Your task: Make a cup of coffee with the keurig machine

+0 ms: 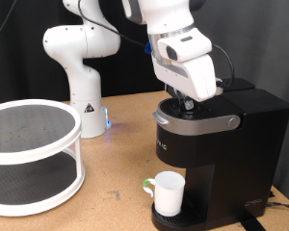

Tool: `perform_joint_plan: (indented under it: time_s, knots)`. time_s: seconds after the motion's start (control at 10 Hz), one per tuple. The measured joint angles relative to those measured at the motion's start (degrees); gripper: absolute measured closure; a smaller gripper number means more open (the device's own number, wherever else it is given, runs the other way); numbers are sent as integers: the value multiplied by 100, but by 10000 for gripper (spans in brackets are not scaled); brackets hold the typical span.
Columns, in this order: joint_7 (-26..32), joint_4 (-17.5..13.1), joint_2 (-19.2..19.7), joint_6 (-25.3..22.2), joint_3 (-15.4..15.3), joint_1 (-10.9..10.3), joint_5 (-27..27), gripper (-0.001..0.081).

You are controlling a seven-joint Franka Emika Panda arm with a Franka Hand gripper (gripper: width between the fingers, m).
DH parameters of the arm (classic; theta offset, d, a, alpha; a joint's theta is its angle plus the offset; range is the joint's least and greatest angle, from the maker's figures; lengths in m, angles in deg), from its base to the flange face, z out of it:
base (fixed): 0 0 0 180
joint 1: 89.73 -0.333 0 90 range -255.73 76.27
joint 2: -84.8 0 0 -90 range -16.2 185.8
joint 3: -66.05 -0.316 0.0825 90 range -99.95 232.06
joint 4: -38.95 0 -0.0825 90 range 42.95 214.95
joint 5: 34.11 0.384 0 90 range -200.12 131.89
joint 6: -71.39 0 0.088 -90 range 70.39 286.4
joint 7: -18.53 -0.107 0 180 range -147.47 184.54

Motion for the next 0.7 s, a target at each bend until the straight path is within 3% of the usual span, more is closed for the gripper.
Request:
perform_joint_plan:
  time_s: [0.7]
  knots:
    - [-208, -359, 208, -732, 43, 51, 38, 806]
